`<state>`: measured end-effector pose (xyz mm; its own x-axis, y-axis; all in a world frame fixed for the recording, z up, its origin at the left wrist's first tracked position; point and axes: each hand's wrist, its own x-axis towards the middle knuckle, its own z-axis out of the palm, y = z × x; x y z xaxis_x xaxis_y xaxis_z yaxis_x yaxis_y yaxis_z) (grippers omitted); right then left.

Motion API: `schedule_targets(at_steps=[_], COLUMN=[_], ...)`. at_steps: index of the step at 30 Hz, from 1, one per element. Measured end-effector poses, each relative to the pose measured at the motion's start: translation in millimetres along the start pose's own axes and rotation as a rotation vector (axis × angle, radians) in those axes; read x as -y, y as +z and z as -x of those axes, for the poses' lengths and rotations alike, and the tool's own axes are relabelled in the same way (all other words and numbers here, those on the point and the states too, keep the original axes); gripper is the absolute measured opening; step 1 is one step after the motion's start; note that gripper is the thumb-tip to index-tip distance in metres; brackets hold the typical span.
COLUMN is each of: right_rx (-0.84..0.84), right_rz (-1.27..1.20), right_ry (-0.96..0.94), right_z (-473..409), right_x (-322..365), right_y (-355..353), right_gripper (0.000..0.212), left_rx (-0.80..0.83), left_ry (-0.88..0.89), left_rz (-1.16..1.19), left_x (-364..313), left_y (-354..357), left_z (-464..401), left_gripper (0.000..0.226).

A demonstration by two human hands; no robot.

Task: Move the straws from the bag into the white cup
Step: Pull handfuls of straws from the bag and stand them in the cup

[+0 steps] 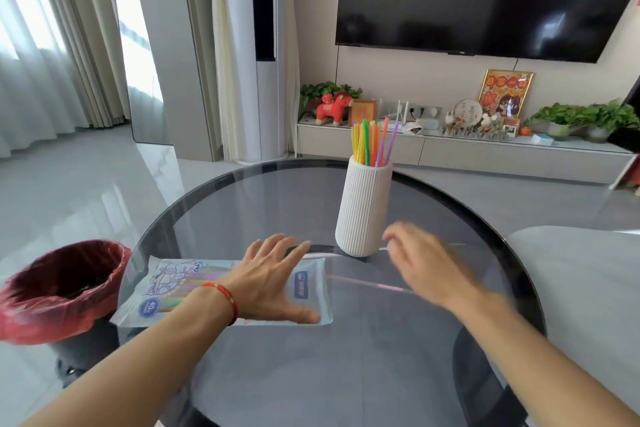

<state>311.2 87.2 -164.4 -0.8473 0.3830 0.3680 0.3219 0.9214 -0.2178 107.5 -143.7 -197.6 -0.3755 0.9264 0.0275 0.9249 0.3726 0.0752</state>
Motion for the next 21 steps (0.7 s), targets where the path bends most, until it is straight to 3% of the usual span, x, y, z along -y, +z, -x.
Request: schedule_targets(at_steps=[1, 2, 6, 8, 10, 12, 16, 21], right_rx=[0.196, 0.284, 0.247, 0.241, 0.169, 0.106, 0.077, 0.152], right_rz=[0.135, 0.227, 0.221, 0.25, 0.135, -0.04, -0.469, -0.603], right_ry=[-0.019, -0.048, -0.085, -0.146, -0.143, -0.1, 0.009, 0.134], right_z=[16, 28, 38, 39, 42, 42, 37, 31], right_x=[-4, -8, -3, -1, 8, 16, 31, 37], right_y=[21, 39, 55, 54, 47, 43, 49, 56], right_gripper=[0.028, 0.032, 0.009, 0.015, 0.004, 0.013, 0.012, 0.025], left_rx=[0.047, 0.089, 0.121, 0.029, -0.054, -0.092, -0.182, -0.263], left_ry=[0.013, 0.024, 0.01, 0.012, 0.047, 0.09, 0.173, 0.19], left_rz=[-0.035, -0.064, -0.026, 0.013, 0.038, 0.069, 0.111, 0.131], left_x=[0, -2, -9, -11, -14, -20, -31, -33], left_y=[2, 4, 14, 18, 17, 17, 20, 24], left_z=[1, 1, 6, 7, 5, 2, 2, 3], left_gripper=[0.135, 0.14, 0.139, 0.134, 0.129, 0.128, 0.124, 0.122])
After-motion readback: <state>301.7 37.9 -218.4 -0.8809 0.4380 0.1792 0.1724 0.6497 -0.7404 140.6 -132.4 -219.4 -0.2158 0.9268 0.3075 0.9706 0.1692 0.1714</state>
